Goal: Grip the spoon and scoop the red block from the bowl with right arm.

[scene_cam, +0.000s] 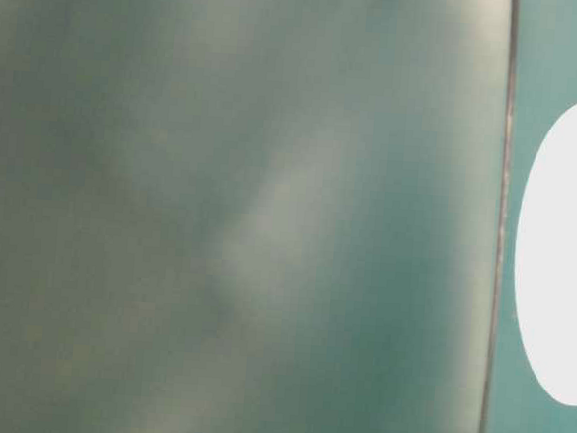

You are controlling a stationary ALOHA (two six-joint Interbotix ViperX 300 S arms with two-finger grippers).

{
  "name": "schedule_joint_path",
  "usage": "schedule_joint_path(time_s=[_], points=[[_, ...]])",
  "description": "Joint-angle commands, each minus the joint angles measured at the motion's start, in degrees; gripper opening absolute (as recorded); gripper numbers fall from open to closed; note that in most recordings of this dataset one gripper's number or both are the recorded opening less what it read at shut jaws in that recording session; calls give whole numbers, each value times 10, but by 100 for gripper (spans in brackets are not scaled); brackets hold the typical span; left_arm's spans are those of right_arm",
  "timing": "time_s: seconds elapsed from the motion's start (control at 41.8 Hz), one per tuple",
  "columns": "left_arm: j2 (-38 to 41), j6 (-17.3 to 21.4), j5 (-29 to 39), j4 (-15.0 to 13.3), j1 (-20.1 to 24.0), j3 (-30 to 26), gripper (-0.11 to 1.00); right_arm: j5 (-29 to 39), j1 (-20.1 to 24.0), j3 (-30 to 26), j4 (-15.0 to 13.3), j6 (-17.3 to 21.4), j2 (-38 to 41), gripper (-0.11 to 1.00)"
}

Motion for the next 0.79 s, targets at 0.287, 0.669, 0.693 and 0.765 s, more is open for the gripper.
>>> schedule_joint_path(time_s=[0.287, 0.669, 0.693, 0.765], points=[[4, 0, -4, 2, 1, -6, 0, 238, -111, -98, -1, -117, -145, 24], [4, 1, -4, 2, 1, -5, 0, 460, -221, -225, -3, -154, -200, 24], [4, 1, -3, 2, 1, -4, 0, 468, -224, -230, -2, -154, -200, 24], [4, 1, -3, 2, 1, -3, 0, 495, -237, -250, -3, -154, -198, 24]])
